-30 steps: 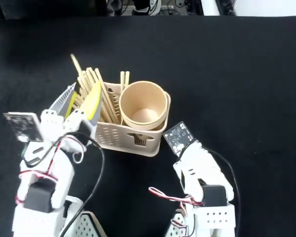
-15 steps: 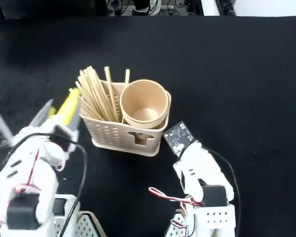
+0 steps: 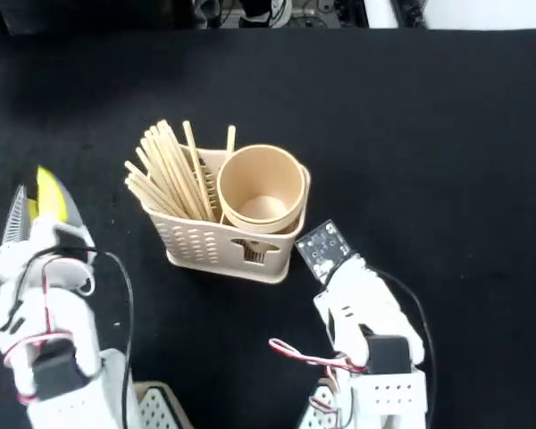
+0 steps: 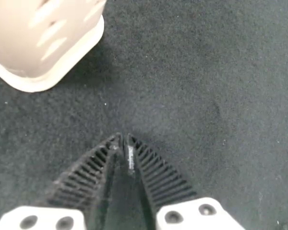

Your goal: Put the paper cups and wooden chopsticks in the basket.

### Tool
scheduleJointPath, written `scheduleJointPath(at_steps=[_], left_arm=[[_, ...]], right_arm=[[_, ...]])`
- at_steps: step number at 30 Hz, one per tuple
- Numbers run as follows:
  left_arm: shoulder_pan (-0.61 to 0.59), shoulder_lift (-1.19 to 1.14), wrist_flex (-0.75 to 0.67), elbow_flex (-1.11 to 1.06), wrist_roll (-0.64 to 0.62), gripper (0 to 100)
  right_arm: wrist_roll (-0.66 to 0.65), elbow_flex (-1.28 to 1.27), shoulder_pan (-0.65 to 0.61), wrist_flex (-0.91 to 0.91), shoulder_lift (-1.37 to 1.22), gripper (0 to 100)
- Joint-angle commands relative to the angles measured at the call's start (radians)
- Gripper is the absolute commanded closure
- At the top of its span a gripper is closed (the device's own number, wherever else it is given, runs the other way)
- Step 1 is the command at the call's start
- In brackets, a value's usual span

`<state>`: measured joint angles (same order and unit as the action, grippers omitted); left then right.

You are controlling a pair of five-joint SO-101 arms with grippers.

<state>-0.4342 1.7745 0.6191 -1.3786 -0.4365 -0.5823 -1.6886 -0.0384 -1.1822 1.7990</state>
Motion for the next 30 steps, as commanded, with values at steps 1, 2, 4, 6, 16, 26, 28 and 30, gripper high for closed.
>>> scheduleJointPath(at_steps=[1, 2, 4, 6, 16, 26, 28, 30], left_arm=[[-0.012, 0.049, -0.046, -0.194, 0.287, 96], [-0.012, 0.057, -0.048, -0.242, 0.324, 96], [-0.005, 0.051, -0.048, -0.325, 0.381, 97], [-0.007, 0.040, 0.023, -0.318, 0.410, 97], [0.001, 0.041, 0.465, -0.320, 0.414, 97], [0.214, 0.041, 0.655, -0.320, 0.393, 97], [0.213, 0.041, 0.655, -0.320, 0.368, 97], [0.219, 0.041, 0.655, -0.320, 0.353, 97]], right_arm=[[-0.005, 0.002, 0.009, -0.003, 0.068, 98.6], [-0.002, 0.002, 0.009, -0.003, 0.068, 98.6], [0.000, 0.002, 0.009, -0.003, 0.070, 98.6], [0.000, 0.002, 0.009, -0.003, 0.070, 98.6], [0.192, 0.004, 0.195, 0.141, 0.073, 98.6], [0.473, 0.004, 0.233, -0.011, 0.068, 98.3], [0.473, 0.004, 0.233, -0.046, 0.068, 98.5], [0.471, 0.004, 0.233, -0.091, 0.070, 98.5]])
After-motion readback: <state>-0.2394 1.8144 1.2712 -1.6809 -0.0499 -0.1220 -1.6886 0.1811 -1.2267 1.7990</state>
